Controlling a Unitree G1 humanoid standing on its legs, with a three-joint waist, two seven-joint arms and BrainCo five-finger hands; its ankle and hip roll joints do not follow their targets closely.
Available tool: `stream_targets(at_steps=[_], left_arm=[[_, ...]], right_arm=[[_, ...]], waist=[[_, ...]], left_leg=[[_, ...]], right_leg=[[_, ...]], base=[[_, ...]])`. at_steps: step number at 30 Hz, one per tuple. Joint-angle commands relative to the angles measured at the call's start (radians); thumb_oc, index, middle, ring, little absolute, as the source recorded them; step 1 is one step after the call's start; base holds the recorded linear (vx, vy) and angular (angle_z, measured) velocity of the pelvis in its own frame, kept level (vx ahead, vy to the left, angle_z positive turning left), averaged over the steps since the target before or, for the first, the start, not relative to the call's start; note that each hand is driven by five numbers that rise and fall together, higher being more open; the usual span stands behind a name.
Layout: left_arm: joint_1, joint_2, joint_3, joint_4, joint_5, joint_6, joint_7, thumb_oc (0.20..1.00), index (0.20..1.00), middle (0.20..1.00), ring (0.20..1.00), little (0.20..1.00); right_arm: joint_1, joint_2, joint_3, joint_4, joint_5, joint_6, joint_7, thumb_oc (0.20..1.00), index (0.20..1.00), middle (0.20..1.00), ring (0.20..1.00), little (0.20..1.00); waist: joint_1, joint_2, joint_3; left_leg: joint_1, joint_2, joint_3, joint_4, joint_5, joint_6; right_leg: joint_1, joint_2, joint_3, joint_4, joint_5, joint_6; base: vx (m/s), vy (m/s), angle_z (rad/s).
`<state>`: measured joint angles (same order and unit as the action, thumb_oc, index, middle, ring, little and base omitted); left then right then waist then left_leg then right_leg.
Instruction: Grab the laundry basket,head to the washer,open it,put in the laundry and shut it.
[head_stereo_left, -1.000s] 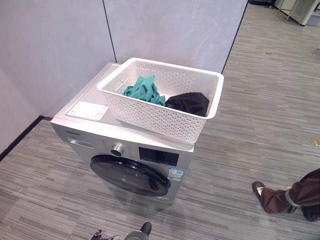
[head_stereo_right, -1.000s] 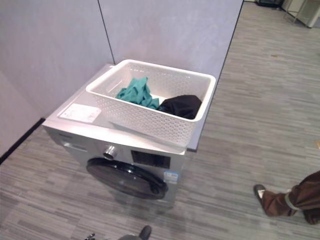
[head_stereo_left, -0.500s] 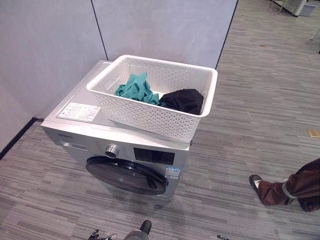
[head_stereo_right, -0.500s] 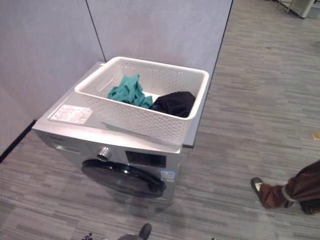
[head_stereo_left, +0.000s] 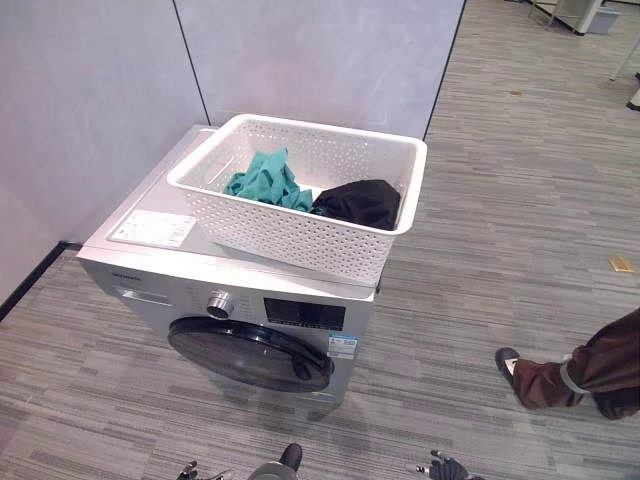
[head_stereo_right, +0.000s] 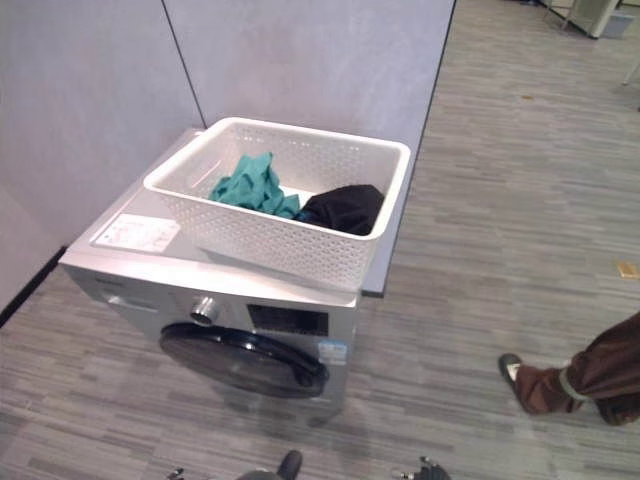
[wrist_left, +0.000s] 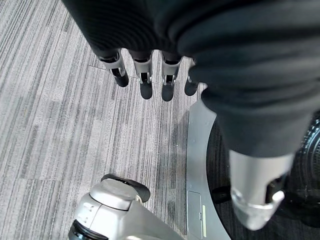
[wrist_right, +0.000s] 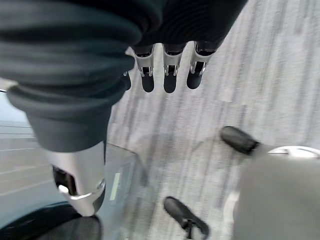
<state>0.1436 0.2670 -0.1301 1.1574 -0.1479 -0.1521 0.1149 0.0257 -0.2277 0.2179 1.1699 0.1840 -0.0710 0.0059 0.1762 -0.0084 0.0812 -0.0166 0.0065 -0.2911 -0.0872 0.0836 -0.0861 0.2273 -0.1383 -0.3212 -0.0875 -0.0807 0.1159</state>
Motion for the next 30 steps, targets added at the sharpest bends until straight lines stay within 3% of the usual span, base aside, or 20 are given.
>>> stream_targets(at_steps=[1, 5, 6, 24, 30], left_arm=[[-0.036, 0.013, 0.014, 0.047, 0.009, -0.038, 0.032, 1.000, 1.000, 1.000, 1.000, 1.000], [-0.034, 0.013, 0.018, 0.050, 0.002, -0.040, 0.030, 1.000, 1.000, 1.000, 1.000, 1.000], [-0.116, -0.062, -0.007, 0.184, -0.079, -0.013, -0.032, 1.000, 1.000, 1.000, 1.000, 1.000], [-0.104, -0.069, -0.020, 0.195, -0.060, -0.013, -0.038, 1.000, 1.000, 1.000, 1.000, 1.000], [-0.113, -0.060, -0.029, 0.172, -0.061, -0.016, -0.020, 1.000, 1.000, 1.000, 1.000, 1.000]], right_arm=[[0.017, -0.038, 0.007, -0.014, 0.046, -0.031, 0.008, 1.000, 1.000, 1.000, 1.000, 1.000], [0.016, -0.034, 0.004, -0.005, 0.060, -0.032, 0.009, 1.000, 1.000, 1.000, 1.000, 1.000], [0.011, -0.067, -0.005, 0.019, 0.091, -0.040, 0.047, 1.000, 1.000, 1.000, 1.000, 1.000], [0.029, -0.035, -0.006, 0.028, 0.097, -0.044, 0.037, 1.000, 1.000, 1.000, 1.000, 1.000], [-0.002, -0.058, 0.022, -0.074, 0.055, -0.054, -0.002, 1.000, 1.000, 1.000, 1.000, 1.000]], waist=[[0.017, 0.015, -0.022], [0.018, 0.014, -0.023], [-0.127, 0.027, 0.030], [-0.129, 0.020, 0.007], [-0.114, 0.003, 0.018]], left_leg=[[-0.020, 0.022, 0.018, 0.014, -0.043, 0.023], [-0.020, 0.023, 0.019, 0.013, -0.042, 0.023], [0.012, 0.084, 0.269, 0.000, -0.086, 0.001], [0.033, 0.082, 0.283, 0.000, -0.093, 0.005], [0.025, 0.085, 0.279, 0.008, -0.088, 0.006]], right_leg=[[-0.065, -0.053, 0.067, 0.038, 0.000, 0.011], [-0.066, -0.053, 0.070, 0.036, 0.004, 0.011], [-0.226, -0.058, 0.111, 0.000, 0.098, 0.027], [-0.199, -0.069, 0.108, 0.000, 0.094, 0.036], [-0.193, -0.073, 0.096, 0.000, 0.094, 0.037]], base=[[0.00, 0.000, 0.00], [0.00, 0.000, 0.00], [0.00, 0.000, 0.00], [0.01, 0.004, -0.05], [0.00, 0.031, 0.01]])
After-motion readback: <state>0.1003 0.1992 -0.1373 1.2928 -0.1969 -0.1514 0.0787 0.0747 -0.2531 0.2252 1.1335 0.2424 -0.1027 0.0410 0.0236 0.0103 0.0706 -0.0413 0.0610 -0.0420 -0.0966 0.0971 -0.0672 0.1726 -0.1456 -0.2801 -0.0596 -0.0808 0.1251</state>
